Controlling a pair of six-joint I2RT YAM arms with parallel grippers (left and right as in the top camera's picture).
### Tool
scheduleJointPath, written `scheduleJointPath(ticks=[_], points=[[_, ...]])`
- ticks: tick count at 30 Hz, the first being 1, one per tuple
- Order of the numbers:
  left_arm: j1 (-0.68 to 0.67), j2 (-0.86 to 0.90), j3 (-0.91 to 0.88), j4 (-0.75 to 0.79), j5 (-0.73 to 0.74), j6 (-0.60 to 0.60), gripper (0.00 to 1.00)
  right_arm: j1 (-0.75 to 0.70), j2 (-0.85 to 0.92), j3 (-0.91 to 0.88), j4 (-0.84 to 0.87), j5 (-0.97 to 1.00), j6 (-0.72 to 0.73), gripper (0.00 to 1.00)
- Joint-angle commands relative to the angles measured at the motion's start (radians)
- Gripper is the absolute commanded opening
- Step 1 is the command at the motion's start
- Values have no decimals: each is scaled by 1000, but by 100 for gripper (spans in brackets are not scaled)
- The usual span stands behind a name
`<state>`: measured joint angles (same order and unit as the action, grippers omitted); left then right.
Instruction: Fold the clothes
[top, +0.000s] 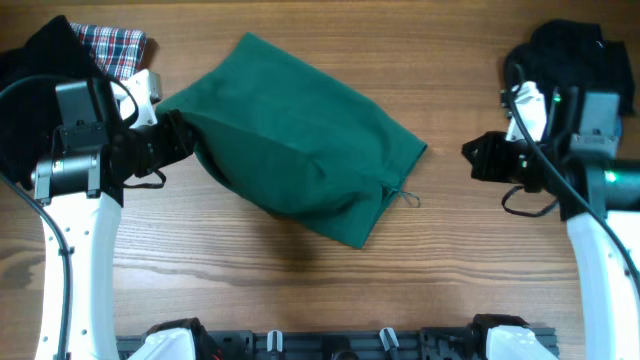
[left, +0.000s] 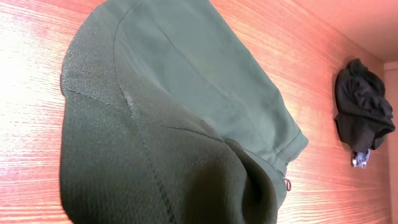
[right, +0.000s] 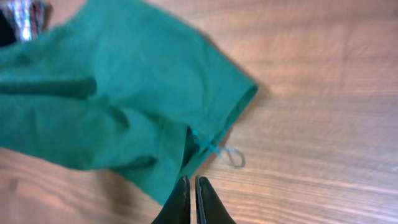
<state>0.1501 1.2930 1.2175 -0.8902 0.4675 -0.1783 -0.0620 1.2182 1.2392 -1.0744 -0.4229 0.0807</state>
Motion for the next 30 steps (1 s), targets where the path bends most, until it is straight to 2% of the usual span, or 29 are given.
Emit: scheduleJointPath(ticks=[1,2,3,4,7,12,14,18,22,28,30], points=[[3,-17,24,0,-17,3,4,40,71,-51,-5,-159,-29,36],[3,-16,24,0,-17,3,4,52,93,-80,7,-212,-29,45],[2,-13,24,0,-21,3,4,63,114,-116,29,-274,-29,59],[3,-9,24,0,-24,3,4,71,129,-167,63,-342,-29,66],[3,10,24,0,-24,6,4,72,136,-267,127,-416,-22,72],[2,37,24,0,-24,6,4,72,136,-448,314,-510,2,68],[3,44,24,0,-24,6,4,79,136,-516,418,-520,34,61],[2,48,24,0,-24,6,4,121,138,-620,619,-503,135,61],[2,48,24,-2,-23,6,4,171,165,-658,740,-397,212,62],[2,48,24,-21,-24,6,4,194,317,-658,878,-343,236,62],[2,48,24,-22,-24,6,4,194,369,-658,922,-363,245,57]])
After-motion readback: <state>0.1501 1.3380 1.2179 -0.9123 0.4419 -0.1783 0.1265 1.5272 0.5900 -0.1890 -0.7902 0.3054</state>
